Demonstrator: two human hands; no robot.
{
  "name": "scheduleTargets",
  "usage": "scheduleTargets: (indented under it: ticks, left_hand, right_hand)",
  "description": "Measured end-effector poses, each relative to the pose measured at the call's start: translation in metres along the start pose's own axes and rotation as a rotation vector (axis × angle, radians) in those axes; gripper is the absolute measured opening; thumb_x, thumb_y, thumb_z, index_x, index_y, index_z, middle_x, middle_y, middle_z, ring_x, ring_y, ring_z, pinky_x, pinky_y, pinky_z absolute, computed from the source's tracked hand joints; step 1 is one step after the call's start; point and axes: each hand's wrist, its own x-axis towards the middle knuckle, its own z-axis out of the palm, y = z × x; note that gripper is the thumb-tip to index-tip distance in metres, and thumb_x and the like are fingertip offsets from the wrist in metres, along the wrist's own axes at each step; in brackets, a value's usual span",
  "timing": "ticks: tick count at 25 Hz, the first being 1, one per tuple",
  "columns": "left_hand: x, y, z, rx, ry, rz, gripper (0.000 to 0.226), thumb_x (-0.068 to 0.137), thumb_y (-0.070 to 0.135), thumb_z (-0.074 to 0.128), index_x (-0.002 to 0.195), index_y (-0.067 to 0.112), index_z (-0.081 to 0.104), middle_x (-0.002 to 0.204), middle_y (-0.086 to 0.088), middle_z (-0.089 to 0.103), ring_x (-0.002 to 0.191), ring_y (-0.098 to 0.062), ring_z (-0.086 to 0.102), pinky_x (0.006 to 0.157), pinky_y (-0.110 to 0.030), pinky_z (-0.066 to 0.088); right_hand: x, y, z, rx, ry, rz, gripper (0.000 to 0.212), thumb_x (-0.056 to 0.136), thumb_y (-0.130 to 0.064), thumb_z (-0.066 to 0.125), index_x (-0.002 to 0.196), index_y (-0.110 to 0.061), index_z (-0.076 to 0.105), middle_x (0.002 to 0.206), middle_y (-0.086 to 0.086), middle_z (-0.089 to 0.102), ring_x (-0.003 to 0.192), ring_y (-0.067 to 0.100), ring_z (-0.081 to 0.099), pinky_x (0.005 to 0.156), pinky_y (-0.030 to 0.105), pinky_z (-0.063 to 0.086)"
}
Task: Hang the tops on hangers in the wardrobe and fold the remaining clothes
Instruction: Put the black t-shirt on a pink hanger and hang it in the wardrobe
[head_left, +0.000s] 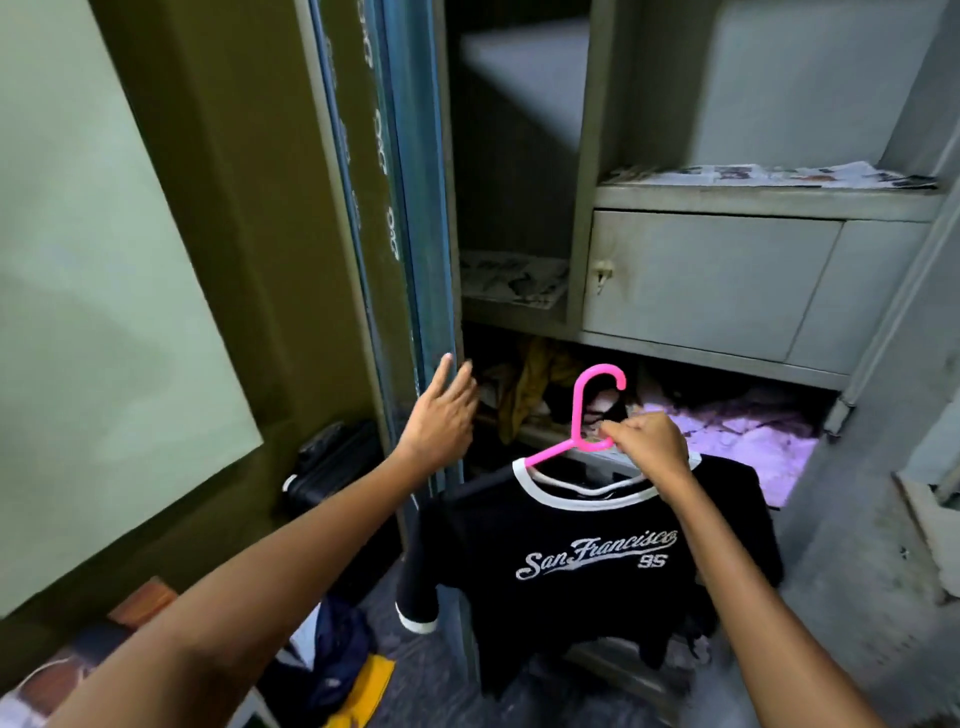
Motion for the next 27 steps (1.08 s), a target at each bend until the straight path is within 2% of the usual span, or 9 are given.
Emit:
scheduleTargets:
  ticks: [2,4,7,12,16,19,22,25,27]
  left_hand:
    - [-0.024,-0.008,0.013,-0.001,-0.017,-0.065,0.057,0.093,0.039,0.04,0.137,0.003,0.043,0.148,-0.012,0.035,0.145,-0.03,0.008,0.105,-0.058,-0.023]
    - [-0.047,-0.02,0.018,-0.035,-0.101,-0.129,0.057,0.079,0.044,0.06,0.121,0.007,0.061,0.139,-0.011,0.049,0.141,-0.028,0.026,0.11,-0.057,-0.017]
    - [-0.076,-0.035,0.031,-0.118,-0.149,-0.218,0.061,0.068,0.045,0.07,0.118,0.011,0.065,0.136,-0.011,0.052,0.136,-0.027,0.037,0.112,-0.055,-0.01]
    - [-0.113,-0.063,0.045,-0.108,-0.317,-0.408,0.068,0.078,0.054,0.059,0.133,0.015,0.052,0.145,-0.011,0.041,0.14,-0.028,0.028,0.107,-0.055,-0.025]
    - [-0.133,-0.086,0.071,-0.097,-0.351,-0.541,0.075,0.093,0.053,0.035,0.15,0.015,0.007,0.157,-0.013,-0.006,0.142,-0.029,-0.016,0.087,-0.052,-0.043]
    - [-0.137,-0.106,0.081,-0.145,-0.34,-0.654,0.082,0.092,0.051,0.037,0.149,0.012,-0.007,0.155,-0.014,-0.018,0.138,-0.028,-0.026,0.097,-0.048,-0.035]
    - [-0.134,-0.131,0.095,-0.179,-0.358,-0.723,0.089,0.09,0.049,0.043,0.148,0.005,-0.009,0.155,-0.016,-0.015,0.143,-0.03,-0.015,0.112,-0.043,-0.017]
    - [-0.126,-0.155,0.112,-0.238,-0.42,-0.779,0.094,0.089,0.048,0.048,0.147,0.0,-0.009,0.156,-0.016,-0.01,0.144,-0.03,-0.01,0.115,-0.042,-0.008]
    - [-0.122,-0.166,0.122,-0.3,-0.447,-0.833,0.097,0.087,0.05,0.051,0.147,0.0,-0.007,0.157,-0.014,-0.007,0.145,-0.029,-0.008,0.116,-0.043,-0.004]
  right_hand:
    - [-0.002,-0.003,0.007,0.003,-0.055,-0.014,0.041,0.068,-0.038,0.066,0.041,-0.012,0.047,0.046,0.007,0.04,0.05,0.02,0.043,0.057,0.03,0.033]
    - [-0.002,-0.01,0.017,0.006,-0.116,-0.046,0.04,0.06,-0.045,0.061,0.041,-0.013,0.046,0.042,0.004,0.037,0.049,0.02,0.043,0.057,0.029,0.032]
    - [0.001,-0.03,0.035,0.016,-0.194,-0.086,0.044,0.053,-0.05,0.059,0.036,-0.011,0.049,0.035,0.0,0.038,0.05,0.022,0.049,0.055,0.029,0.034]
    - [0.001,-0.07,0.071,0.012,-0.286,-0.143,0.047,0.069,-0.043,0.073,0.039,-0.012,0.054,0.033,-0.005,0.043,0.054,0.019,0.051,0.053,0.03,0.032]
    - [0.002,-0.102,0.105,0.017,-0.381,-0.188,0.047,0.066,-0.049,0.074,0.046,-0.012,0.053,0.04,0.0,0.043,0.051,0.02,0.049,0.054,0.029,0.03]
    - [0.004,-0.126,0.127,0.047,-0.429,-0.225,0.045,0.067,-0.047,0.075,0.048,-0.013,0.055,0.044,0.003,0.045,0.052,0.019,0.049,0.055,0.03,0.029]
    - [0.006,-0.149,0.148,0.054,-0.456,-0.243,0.046,0.069,-0.048,0.075,0.048,-0.01,0.057,0.045,0.002,0.049,0.055,0.019,0.051,0.056,0.03,0.032]
    - [0.007,-0.171,0.164,0.021,-0.479,-0.268,0.044,0.07,-0.051,0.072,0.059,-0.009,0.064,0.051,0.003,0.053,0.059,0.02,0.056,0.057,0.028,0.034]
    - [0.007,-0.18,0.173,-0.003,-0.494,-0.288,0.044,0.07,-0.052,0.071,0.056,-0.012,0.06,0.052,0.004,0.052,0.057,0.019,0.055,0.057,0.027,0.035]
